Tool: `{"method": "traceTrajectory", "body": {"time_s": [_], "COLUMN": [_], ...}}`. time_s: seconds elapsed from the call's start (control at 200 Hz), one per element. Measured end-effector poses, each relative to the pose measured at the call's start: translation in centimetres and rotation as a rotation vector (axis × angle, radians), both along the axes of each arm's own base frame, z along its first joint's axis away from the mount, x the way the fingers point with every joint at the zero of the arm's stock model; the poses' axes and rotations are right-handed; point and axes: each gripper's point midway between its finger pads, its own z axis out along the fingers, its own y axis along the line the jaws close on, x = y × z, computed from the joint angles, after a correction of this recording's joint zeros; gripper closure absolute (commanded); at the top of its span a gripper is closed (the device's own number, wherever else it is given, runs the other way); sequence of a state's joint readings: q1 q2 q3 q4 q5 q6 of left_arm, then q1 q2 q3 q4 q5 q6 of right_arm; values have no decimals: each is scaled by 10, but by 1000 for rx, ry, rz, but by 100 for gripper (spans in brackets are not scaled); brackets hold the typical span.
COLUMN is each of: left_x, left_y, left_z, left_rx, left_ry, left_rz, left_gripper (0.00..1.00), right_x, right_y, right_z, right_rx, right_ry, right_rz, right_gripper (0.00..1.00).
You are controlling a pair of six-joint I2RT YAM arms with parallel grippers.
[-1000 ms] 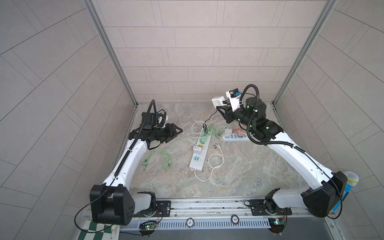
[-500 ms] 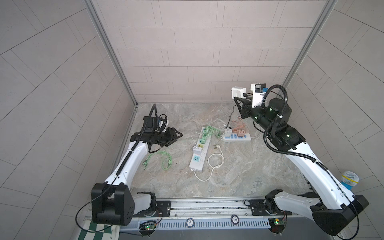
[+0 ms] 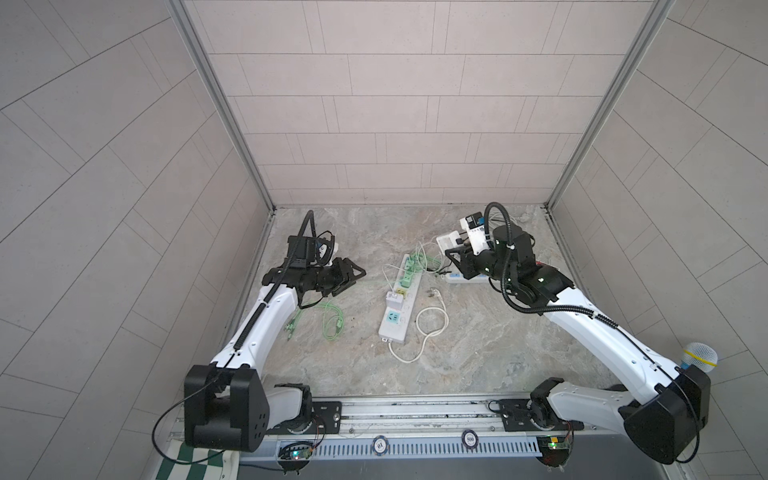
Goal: Insert the plug
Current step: 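Move the charger with the right gripper over the strip beside the 66W charger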
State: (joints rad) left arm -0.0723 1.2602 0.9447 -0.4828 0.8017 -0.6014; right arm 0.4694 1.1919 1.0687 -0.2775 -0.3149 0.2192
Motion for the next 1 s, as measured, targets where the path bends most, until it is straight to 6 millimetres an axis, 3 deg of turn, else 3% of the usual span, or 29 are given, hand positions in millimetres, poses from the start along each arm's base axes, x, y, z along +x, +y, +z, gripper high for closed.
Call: {"method": "traceTrajectory", "body": {"time_s": [0.14,0.485,0.67,1.001], "left_x": [0,-17,-27,-31], "left_y": [-1,6,12,15], "left_z": [-3,-29,-36,-44], "left_rx": [-2,39,64,78], "left_ry": [5,48,48,67], "left_rz": [-6,12,43,64], "left_gripper": [46,46,46,46], "right_x": [-17,-79,-92,-81], "right_y": [21,64,83,110], "right_z": [-24,-118,-134,-157], "right_rx": [-6,-227,-327,-454], "right_ry": [99,388,410,402], "right_rz": [131,367,432,476], "right_gripper": [99,100,100,100]}}
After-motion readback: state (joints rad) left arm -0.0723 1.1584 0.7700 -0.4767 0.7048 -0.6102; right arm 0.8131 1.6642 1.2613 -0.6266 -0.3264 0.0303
